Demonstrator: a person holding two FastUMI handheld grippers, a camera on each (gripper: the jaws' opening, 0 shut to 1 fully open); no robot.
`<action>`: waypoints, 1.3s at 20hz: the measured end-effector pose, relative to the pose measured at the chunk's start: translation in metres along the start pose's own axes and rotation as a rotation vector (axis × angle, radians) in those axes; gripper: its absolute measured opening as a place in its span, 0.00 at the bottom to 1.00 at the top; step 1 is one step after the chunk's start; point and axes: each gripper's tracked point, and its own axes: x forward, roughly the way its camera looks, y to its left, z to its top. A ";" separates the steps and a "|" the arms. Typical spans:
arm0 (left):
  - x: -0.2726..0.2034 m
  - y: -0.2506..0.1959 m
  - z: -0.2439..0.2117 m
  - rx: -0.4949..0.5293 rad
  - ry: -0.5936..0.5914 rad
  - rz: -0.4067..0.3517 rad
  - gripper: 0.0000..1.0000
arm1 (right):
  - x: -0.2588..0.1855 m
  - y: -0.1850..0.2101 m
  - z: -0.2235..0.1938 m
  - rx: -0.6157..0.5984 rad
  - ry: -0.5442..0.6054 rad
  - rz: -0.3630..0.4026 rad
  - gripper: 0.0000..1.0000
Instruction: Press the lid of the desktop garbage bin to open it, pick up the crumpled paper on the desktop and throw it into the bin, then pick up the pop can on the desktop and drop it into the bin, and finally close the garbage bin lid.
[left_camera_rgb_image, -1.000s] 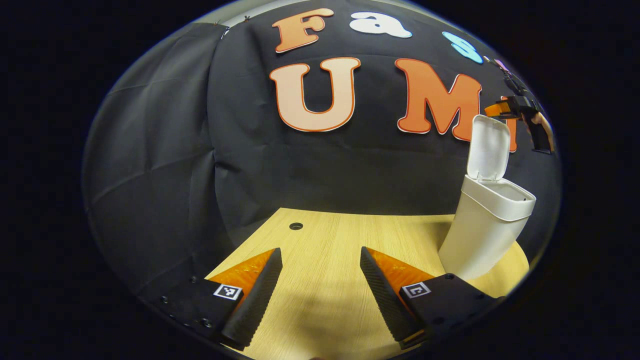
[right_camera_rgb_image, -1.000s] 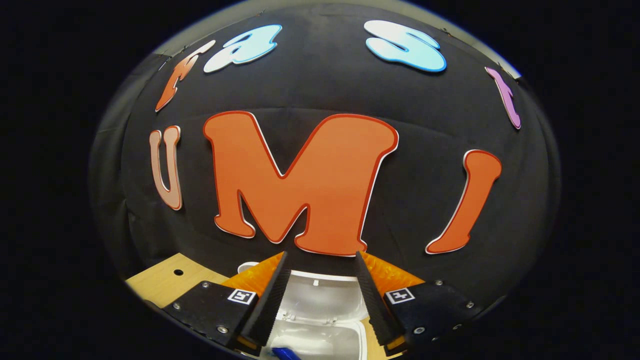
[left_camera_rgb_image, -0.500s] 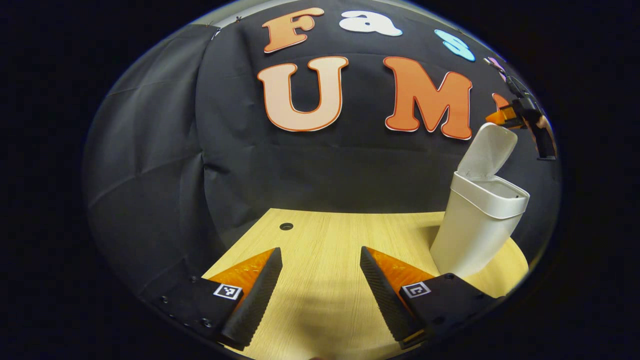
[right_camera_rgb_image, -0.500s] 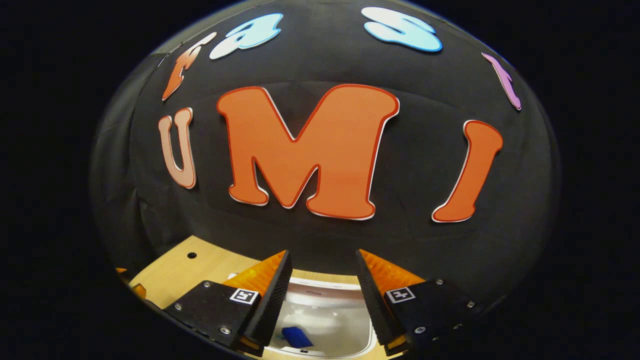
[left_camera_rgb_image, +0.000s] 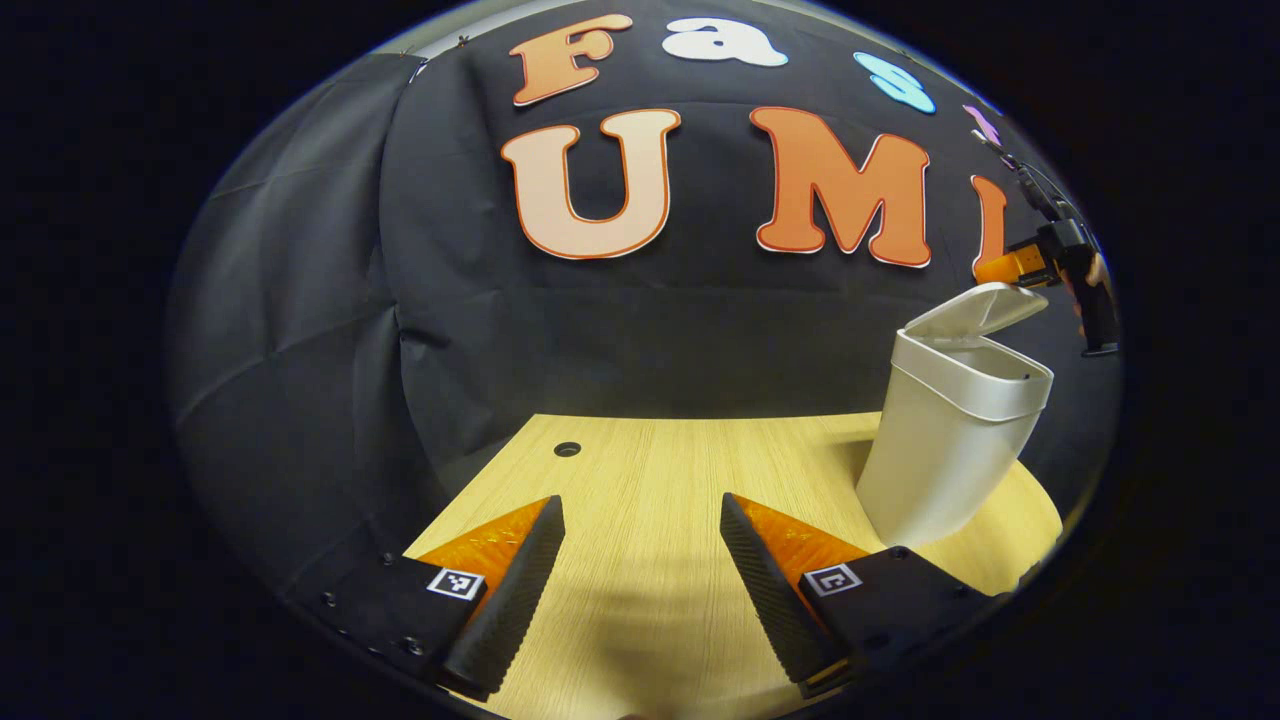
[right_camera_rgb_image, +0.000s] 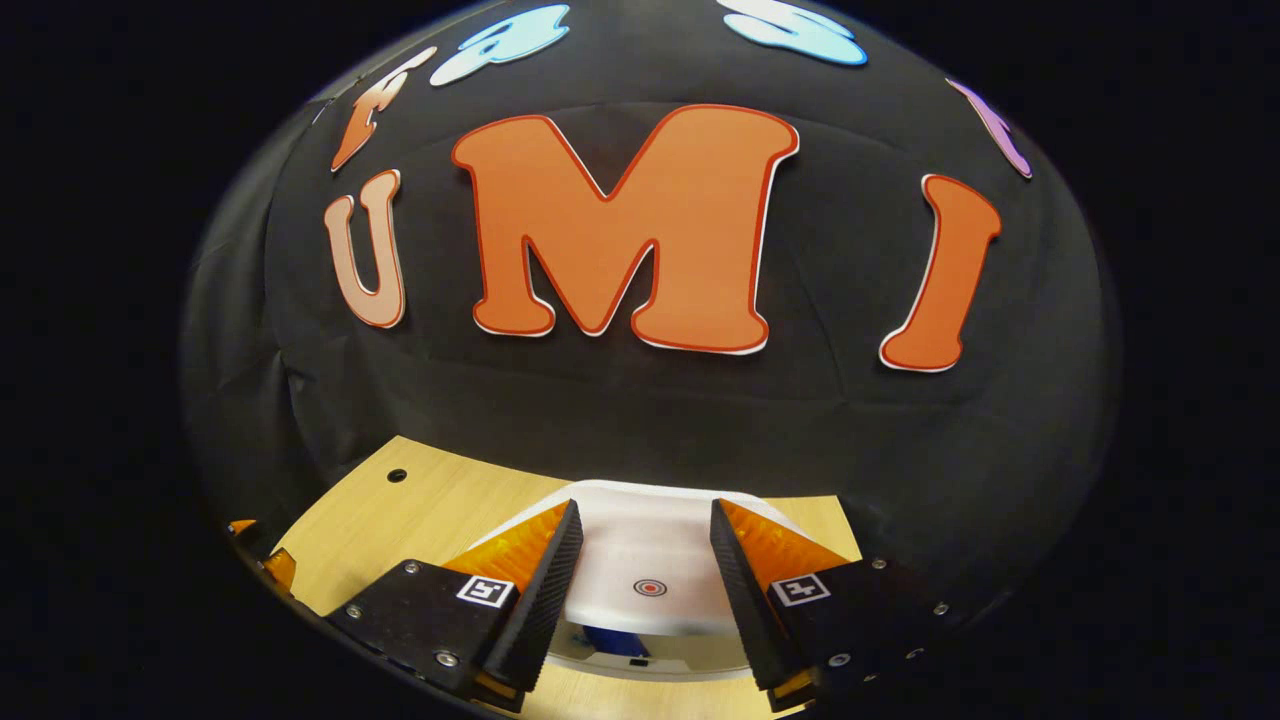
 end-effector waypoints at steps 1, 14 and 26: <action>0.001 -0.002 0.001 0.005 0.001 -0.003 1.00 | -0.001 0.001 -0.006 0.007 0.012 0.001 0.79; 0.005 -0.031 -0.028 0.035 0.085 -0.076 1.00 | -0.028 -0.001 -0.081 0.018 0.121 -0.018 0.80; 0.010 -0.053 -0.038 0.059 0.109 -0.117 1.00 | -0.029 0.005 -0.085 0.051 0.119 -0.035 0.76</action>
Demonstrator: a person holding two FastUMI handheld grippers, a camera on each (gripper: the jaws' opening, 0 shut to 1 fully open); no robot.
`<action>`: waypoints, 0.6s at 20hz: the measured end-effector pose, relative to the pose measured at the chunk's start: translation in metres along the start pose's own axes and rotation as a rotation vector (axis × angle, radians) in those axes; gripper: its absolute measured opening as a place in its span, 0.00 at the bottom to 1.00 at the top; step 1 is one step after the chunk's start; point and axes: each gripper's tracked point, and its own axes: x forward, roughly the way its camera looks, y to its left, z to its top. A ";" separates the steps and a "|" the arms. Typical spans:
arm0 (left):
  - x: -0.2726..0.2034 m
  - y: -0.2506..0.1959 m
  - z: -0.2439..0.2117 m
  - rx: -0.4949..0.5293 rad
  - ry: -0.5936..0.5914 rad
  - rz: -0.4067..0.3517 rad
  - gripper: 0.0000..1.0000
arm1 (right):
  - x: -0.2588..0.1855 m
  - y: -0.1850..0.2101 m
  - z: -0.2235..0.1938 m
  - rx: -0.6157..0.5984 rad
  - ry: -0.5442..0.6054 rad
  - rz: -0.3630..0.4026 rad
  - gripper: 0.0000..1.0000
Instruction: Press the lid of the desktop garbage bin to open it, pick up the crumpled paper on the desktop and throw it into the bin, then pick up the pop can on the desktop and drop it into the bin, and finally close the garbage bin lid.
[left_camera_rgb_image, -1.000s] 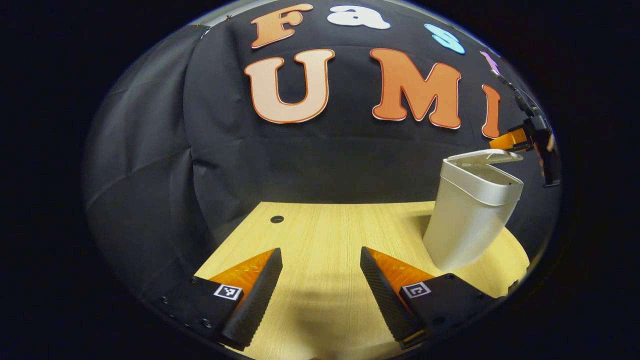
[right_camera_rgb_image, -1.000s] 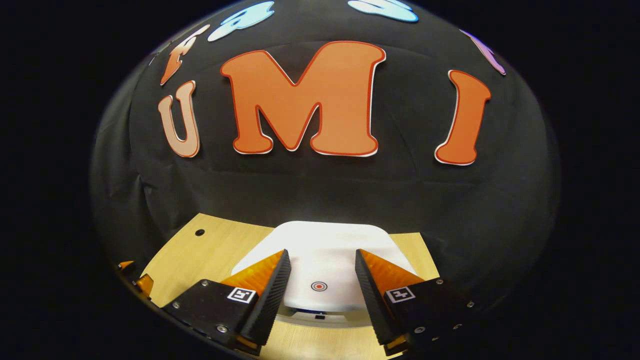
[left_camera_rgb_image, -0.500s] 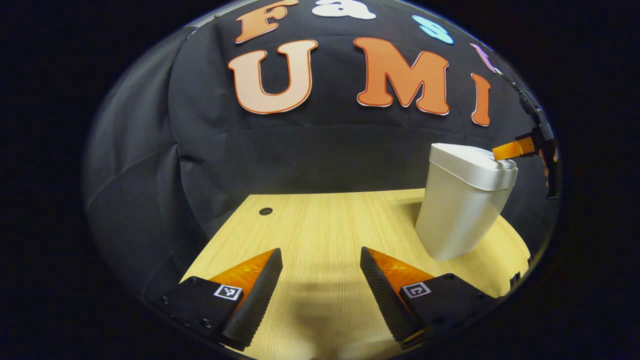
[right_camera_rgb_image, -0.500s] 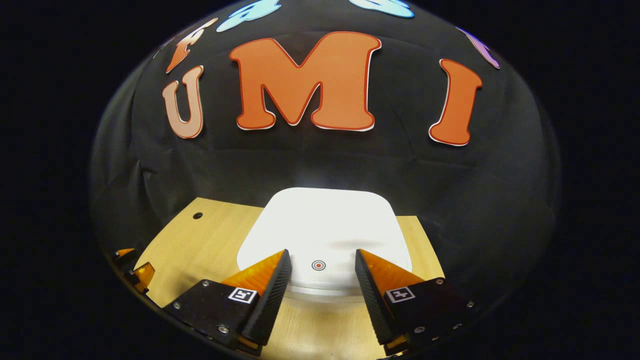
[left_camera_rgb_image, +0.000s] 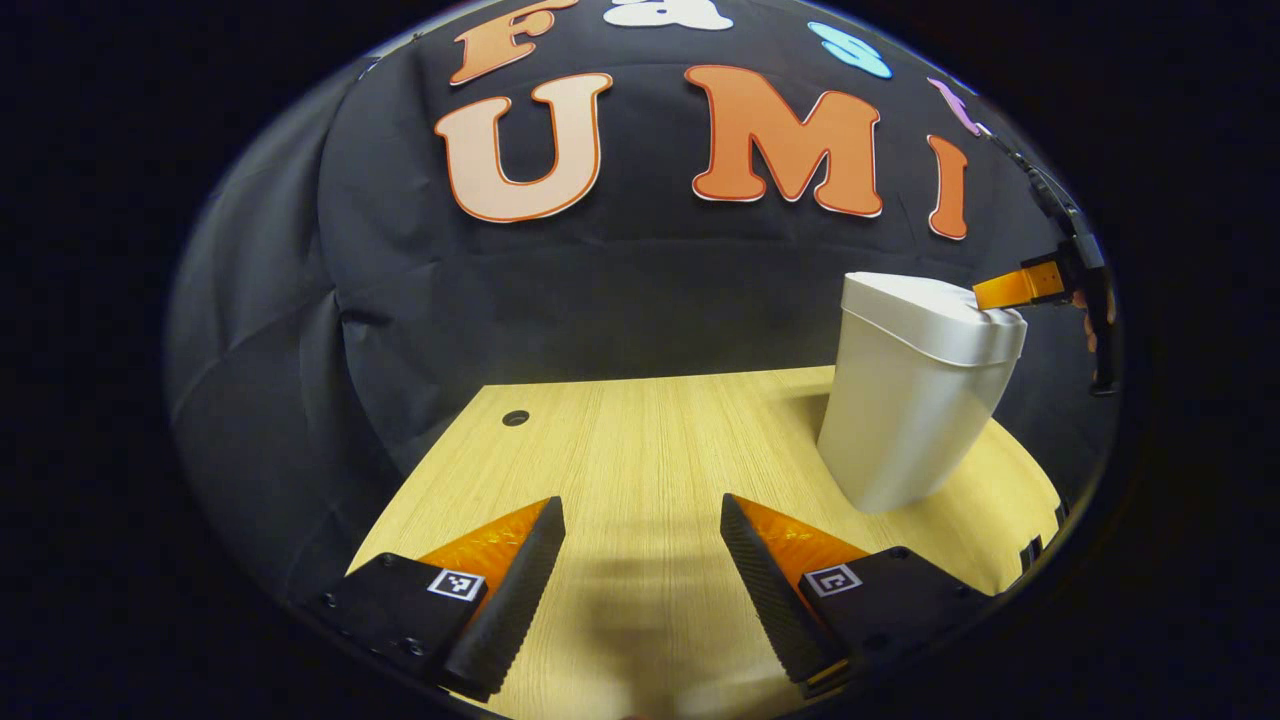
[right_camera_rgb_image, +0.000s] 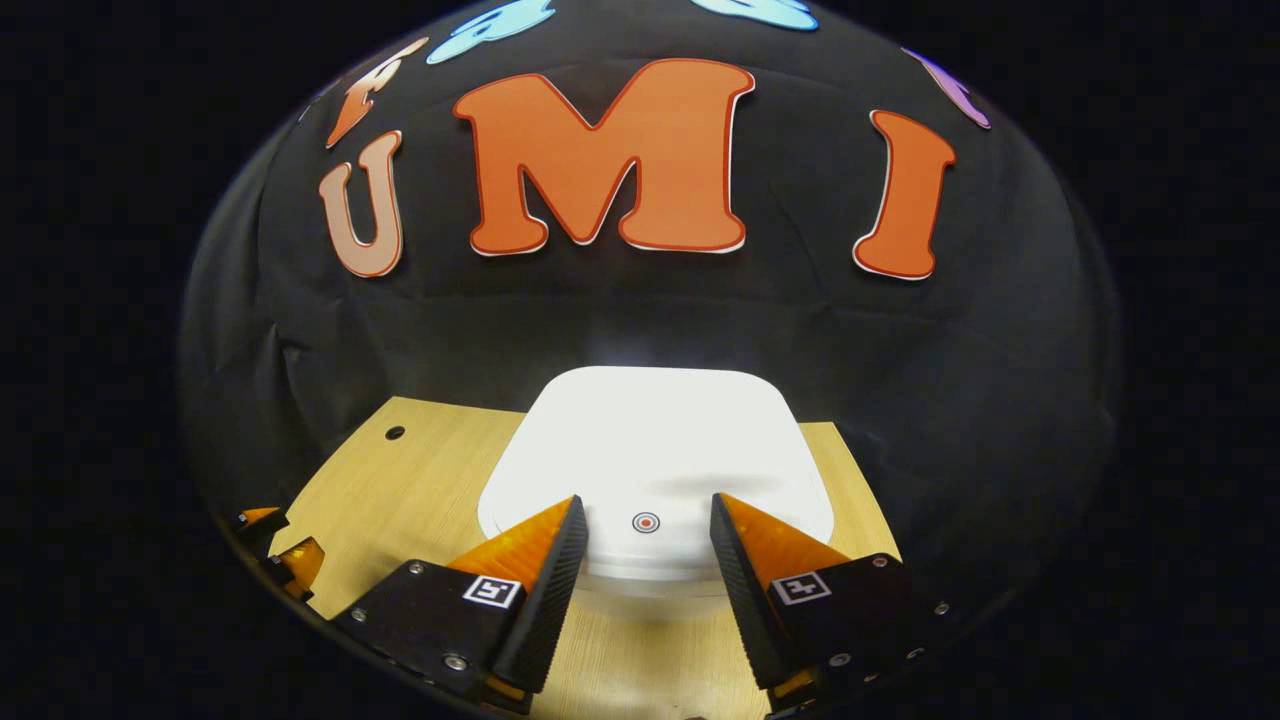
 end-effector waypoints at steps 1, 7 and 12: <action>0.001 -0.003 0.001 0.002 0.000 -0.003 1.00 | 0.000 0.000 0.000 0.009 0.005 0.000 0.77; 0.000 -0.009 0.006 0.018 -0.013 -0.015 1.00 | -0.001 0.001 0.002 0.002 -0.046 -0.005 0.77; -0.003 -0.005 0.012 0.021 -0.032 -0.008 1.00 | -0.009 0.002 0.000 0.009 -0.146 -0.008 0.80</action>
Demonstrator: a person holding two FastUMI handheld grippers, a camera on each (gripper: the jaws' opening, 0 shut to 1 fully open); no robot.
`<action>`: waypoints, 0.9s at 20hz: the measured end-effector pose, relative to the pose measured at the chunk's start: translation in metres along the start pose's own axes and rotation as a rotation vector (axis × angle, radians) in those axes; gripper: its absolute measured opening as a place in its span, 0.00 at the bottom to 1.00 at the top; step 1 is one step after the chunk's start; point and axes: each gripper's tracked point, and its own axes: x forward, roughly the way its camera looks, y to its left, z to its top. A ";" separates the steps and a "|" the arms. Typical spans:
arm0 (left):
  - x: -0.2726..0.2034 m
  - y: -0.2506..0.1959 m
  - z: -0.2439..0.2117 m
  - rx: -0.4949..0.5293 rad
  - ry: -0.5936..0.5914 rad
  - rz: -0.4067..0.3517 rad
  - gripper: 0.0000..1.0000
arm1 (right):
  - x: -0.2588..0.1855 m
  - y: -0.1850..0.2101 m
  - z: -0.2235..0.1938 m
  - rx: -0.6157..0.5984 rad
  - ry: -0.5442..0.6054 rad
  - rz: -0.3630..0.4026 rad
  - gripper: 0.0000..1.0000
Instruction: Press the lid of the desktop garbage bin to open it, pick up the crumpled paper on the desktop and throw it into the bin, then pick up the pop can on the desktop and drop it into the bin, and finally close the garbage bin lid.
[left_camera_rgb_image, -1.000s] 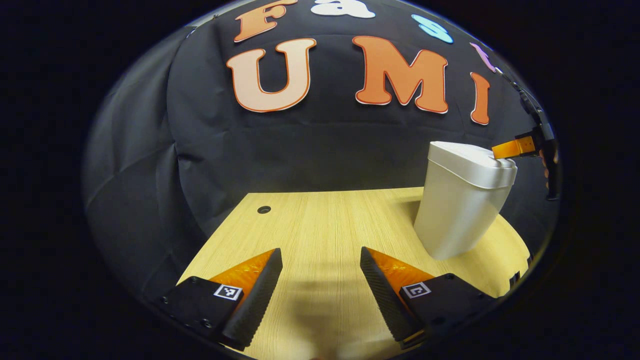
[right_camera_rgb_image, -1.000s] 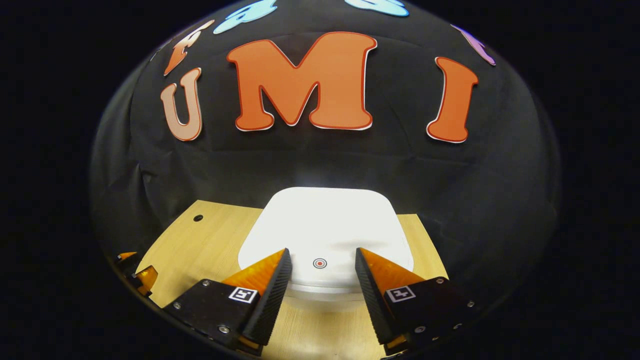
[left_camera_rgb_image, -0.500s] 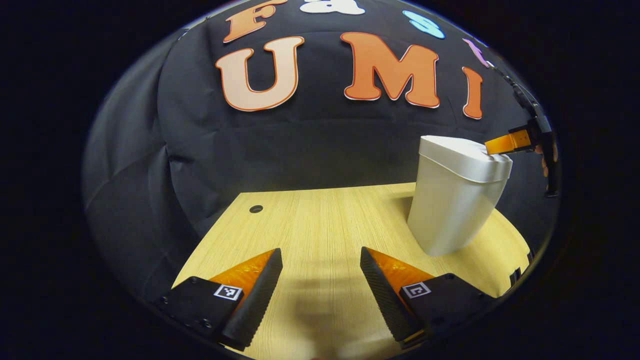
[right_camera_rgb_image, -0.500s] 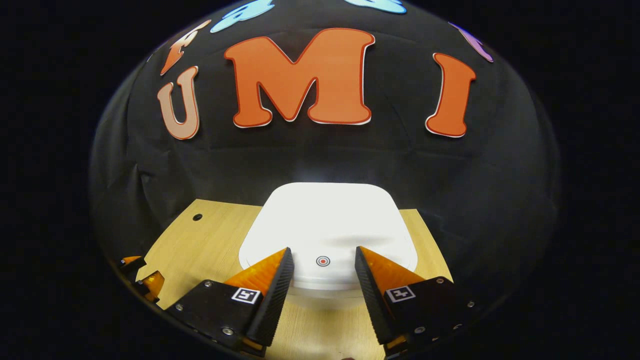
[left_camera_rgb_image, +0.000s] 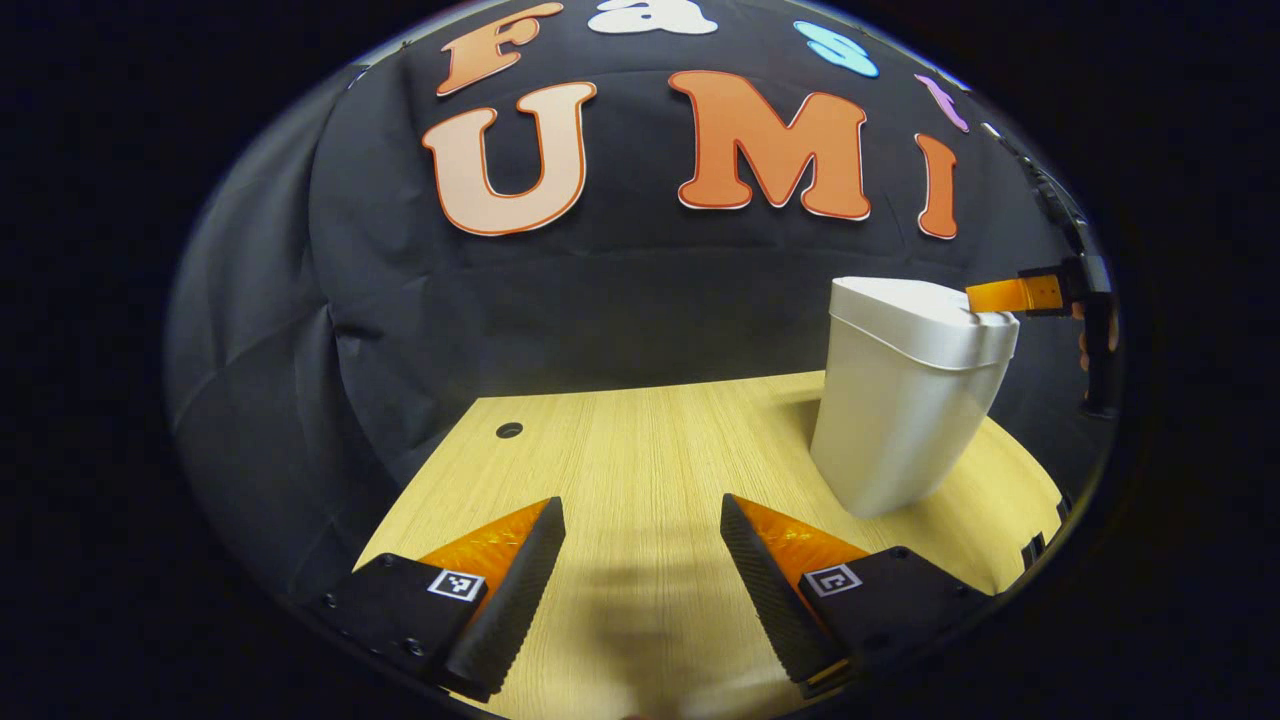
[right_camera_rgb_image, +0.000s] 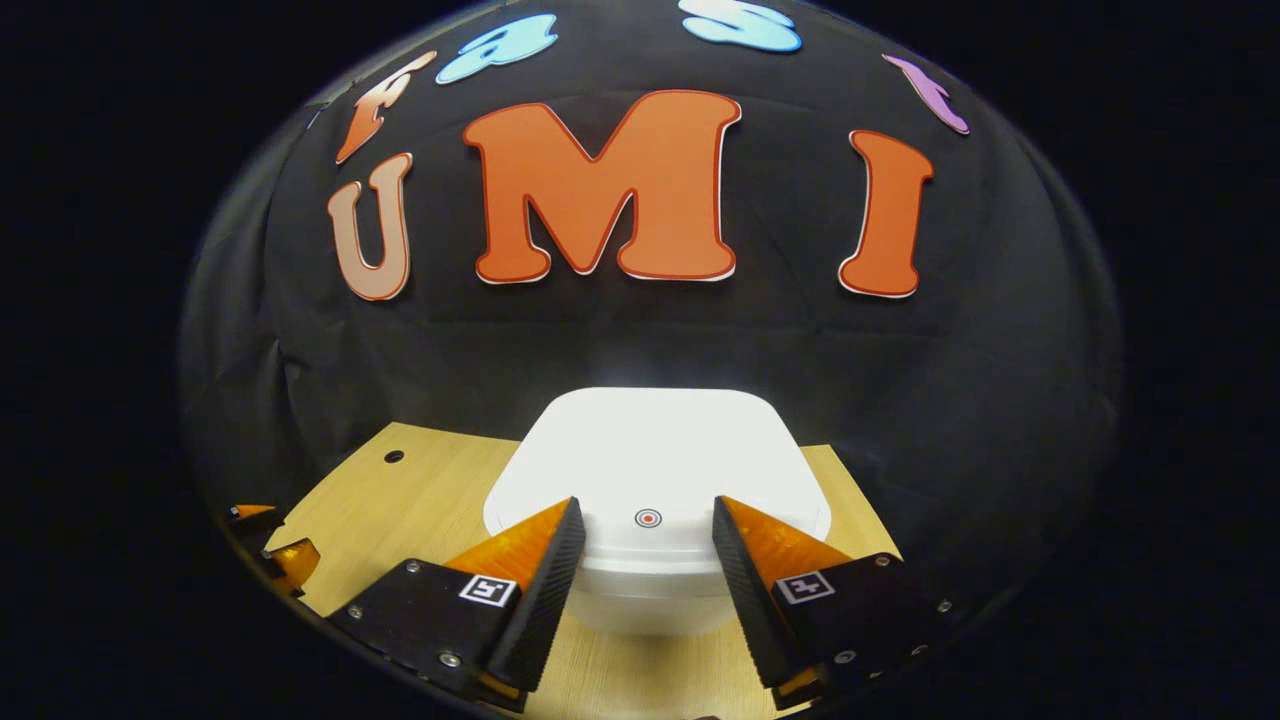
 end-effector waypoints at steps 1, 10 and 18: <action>0.000 0.000 0.002 -0.002 -0.005 0.001 1.00 | -0.004 0.000 -0.001 0.000 -0.004 0.000 0.81; -0.017 0.031 0.081 -0.083 -0.217 0.076 1.00 | -0.035 0.014 0.016 -0.086 -0.138 -0.016 0.90; -0.047 0.015 0.150 -0.073 -0.426 0.027 1.00 | -0.051 0.067 0.006 -0.131 -0.169 0.070 0.91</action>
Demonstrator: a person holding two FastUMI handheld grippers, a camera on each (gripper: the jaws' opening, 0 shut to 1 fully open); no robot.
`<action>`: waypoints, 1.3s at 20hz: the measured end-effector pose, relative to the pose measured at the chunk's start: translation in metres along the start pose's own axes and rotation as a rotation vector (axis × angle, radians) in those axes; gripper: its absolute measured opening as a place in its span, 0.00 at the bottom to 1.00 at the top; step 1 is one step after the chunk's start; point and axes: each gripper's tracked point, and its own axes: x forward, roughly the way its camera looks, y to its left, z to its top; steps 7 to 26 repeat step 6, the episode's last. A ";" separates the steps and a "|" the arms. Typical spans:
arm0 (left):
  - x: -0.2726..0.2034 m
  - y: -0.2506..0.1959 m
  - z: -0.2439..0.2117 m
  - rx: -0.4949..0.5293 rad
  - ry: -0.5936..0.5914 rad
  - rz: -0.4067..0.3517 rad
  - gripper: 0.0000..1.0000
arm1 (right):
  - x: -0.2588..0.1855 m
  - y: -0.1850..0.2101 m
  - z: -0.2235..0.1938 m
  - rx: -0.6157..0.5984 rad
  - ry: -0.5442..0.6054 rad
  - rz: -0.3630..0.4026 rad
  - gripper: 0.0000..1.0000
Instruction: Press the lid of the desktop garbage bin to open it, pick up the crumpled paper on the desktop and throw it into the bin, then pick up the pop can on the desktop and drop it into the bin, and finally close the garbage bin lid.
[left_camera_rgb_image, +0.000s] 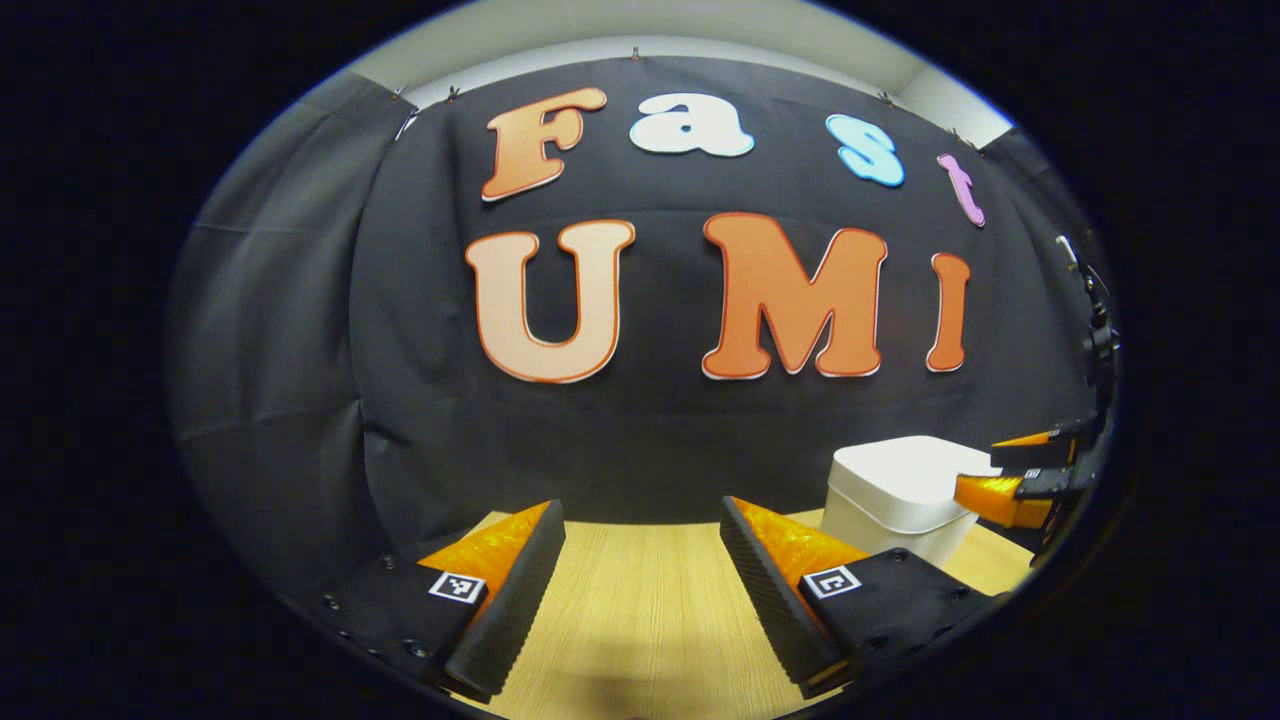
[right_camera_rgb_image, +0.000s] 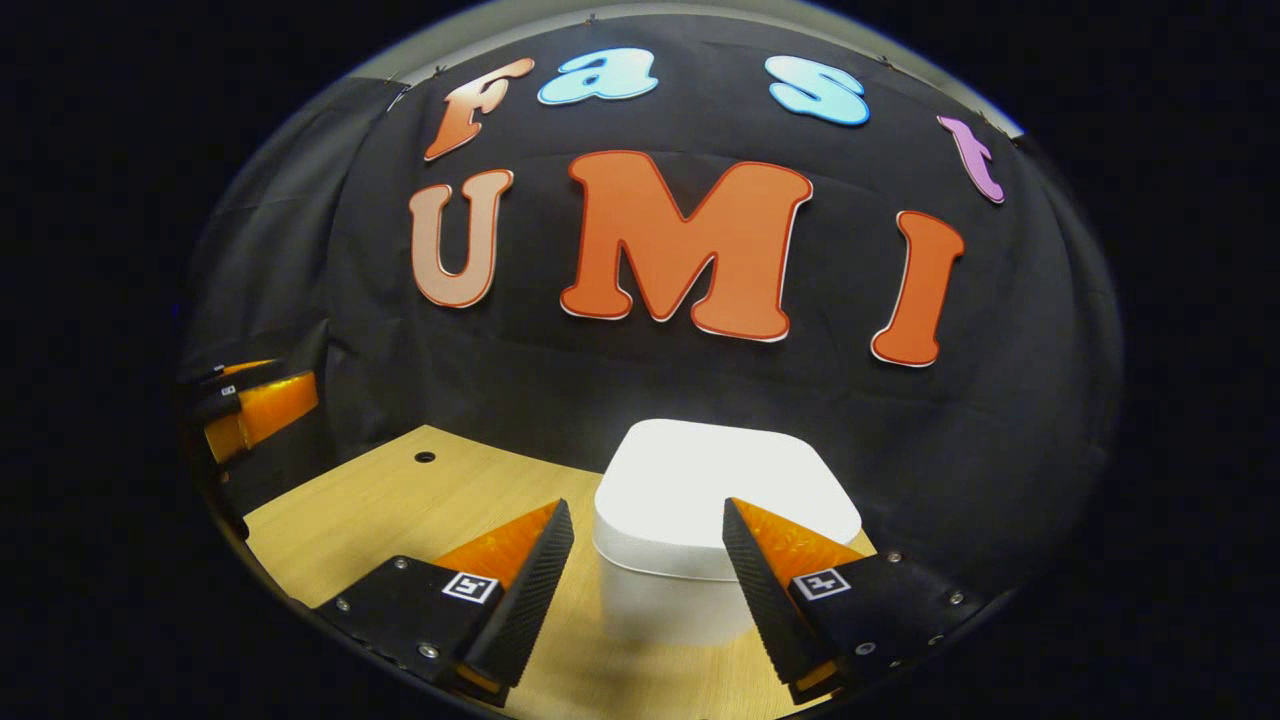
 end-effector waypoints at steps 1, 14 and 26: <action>-0.001 -0.003 0.008 -0.009 -0.032 -0.011 0.99 | -0.001 0.009 0.000 0.000 0.005 0.019 0.92; -0.002 0.001 0.024 0.007 -0.080 -0.001 0.99 | -0.007 0.026 0.006 0.007 -0.024 0.047 0.92; -0.002 0.001 0.024 0.007 -0.080 -0.001 0.99 | -0.007 0.026 0.006 0.007 -0.024 0.047 0.92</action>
